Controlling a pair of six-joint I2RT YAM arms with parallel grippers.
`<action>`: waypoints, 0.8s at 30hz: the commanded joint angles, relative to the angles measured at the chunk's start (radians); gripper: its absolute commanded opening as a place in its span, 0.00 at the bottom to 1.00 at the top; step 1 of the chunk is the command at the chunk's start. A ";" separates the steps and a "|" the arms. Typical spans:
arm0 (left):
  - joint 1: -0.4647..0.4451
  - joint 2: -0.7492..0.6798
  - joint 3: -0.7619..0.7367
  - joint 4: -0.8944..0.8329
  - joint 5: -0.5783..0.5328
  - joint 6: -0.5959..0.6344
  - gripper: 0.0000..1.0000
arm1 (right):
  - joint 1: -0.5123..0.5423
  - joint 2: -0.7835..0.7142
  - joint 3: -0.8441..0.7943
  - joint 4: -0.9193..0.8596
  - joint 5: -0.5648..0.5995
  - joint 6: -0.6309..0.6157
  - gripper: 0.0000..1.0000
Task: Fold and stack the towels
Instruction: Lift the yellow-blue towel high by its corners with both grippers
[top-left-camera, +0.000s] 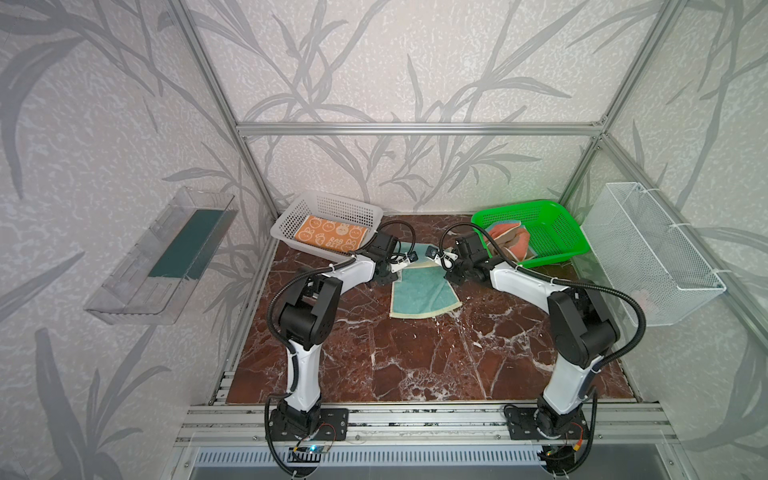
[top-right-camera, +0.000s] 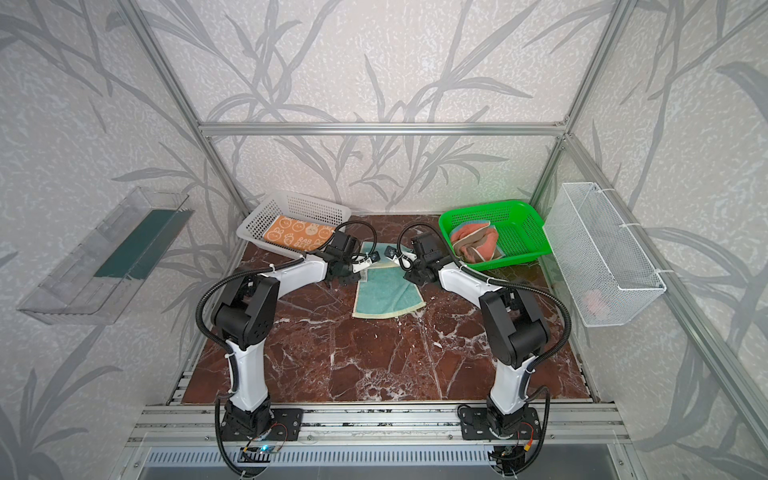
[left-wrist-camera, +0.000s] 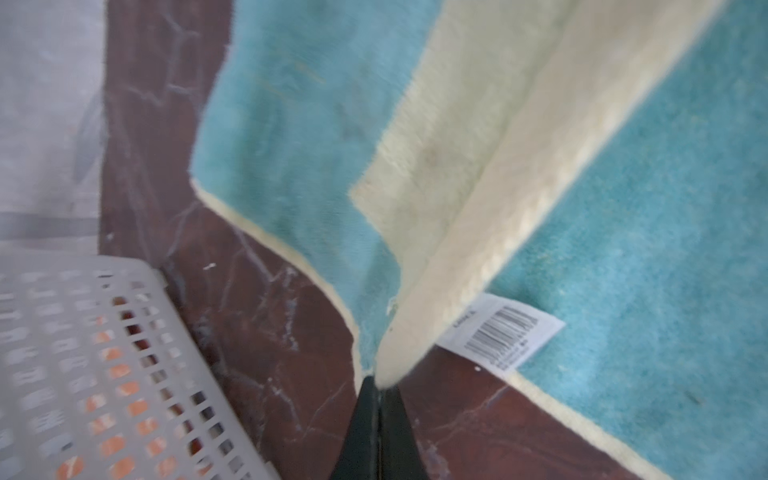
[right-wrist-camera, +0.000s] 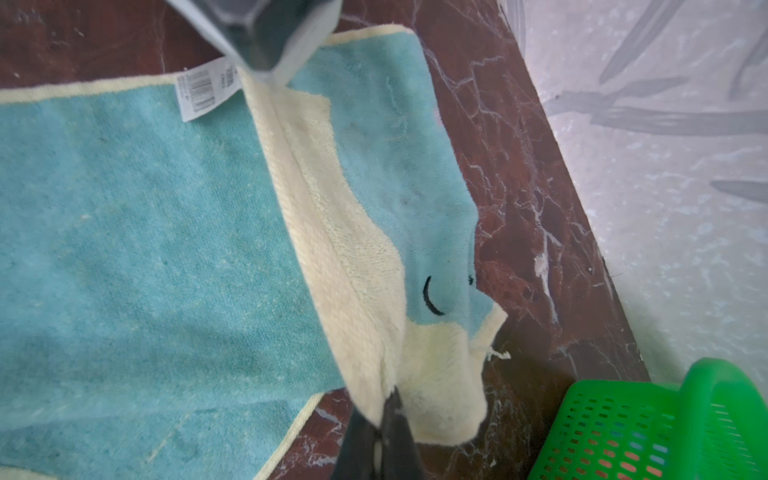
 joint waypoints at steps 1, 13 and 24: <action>0.005 -0.095 0.032 0.066 -0.081 -0.095 0.00 | -0.008 -0.062 0.073 -0.046 0.045 0.056 0.00; -0.009 -0.272 0.192 0.007 -0.205 -0.261 0.00 | -0.026 -0.211 0.209 -0.068 0.036 0.133 0.00; -0.086 -0.550 0.211 -0.091 -0.185 -0.294 0.00 | -0.019 -0.452 0.239 -0.163 -0.148 0.147 0.00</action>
